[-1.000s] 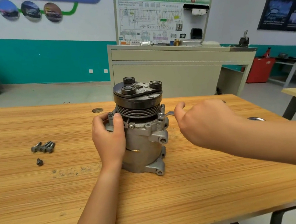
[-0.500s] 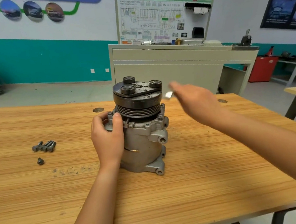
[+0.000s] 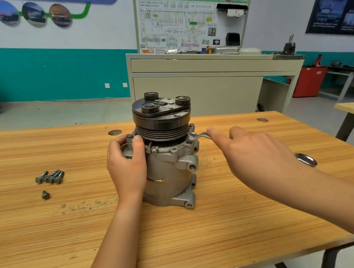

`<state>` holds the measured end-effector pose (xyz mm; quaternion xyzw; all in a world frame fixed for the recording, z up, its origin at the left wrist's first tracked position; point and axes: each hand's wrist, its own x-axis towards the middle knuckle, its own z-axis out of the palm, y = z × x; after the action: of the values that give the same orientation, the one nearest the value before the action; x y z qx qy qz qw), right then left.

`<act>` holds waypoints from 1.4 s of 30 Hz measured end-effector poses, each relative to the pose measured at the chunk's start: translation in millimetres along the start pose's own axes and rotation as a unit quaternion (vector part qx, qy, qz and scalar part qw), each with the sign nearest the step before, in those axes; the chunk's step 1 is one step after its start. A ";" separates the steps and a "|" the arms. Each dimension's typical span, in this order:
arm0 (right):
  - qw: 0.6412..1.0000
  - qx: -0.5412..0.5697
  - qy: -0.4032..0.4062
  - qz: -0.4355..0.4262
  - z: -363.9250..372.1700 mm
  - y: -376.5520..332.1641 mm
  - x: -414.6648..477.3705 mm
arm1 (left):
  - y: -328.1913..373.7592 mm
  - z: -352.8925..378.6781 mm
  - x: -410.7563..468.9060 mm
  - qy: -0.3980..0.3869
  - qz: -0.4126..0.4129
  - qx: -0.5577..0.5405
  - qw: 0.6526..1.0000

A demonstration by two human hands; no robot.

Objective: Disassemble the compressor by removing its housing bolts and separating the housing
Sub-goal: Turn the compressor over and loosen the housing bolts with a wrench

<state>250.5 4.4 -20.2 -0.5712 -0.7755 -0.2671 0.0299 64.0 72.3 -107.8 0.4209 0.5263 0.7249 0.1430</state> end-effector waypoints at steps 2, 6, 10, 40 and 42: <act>1.000 -0.004 -0.027 -0.006 -3.2 -3.3 2.4 | -0.3 -0.4 0.0 0.000 0.001 0.000 1.000; 0.997 -0.040 -0.041 -0.044 -18.7 -13.2 6.3 | -0.5 0.2 0.0 0.003 -0.002 -0.003 1.000; 0.991 -0.078 -0.029 -0.107 -22.9 -29.8 4.2 | -1.2 0.4 -0.2 0.006 0.002 -0.006 1.000; 0.987 -0.131 -0.016 -0.096 -15.4 -22.9 0.5 | -2.5 0.7 0.1 0.008 0.005 -0.013 1.000; 0.986 -0.138 -0.014 -0.097 -21.6 -22.0 1.5 | -2.2 0.9 0.5 0.008 0.001 -0.015 1.000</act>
<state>224.5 -8.4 -9.6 -0.4954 -0.7834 -0.3654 -0.0860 63.8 74.1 -109.4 0.4131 0.5161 0.7363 0.1445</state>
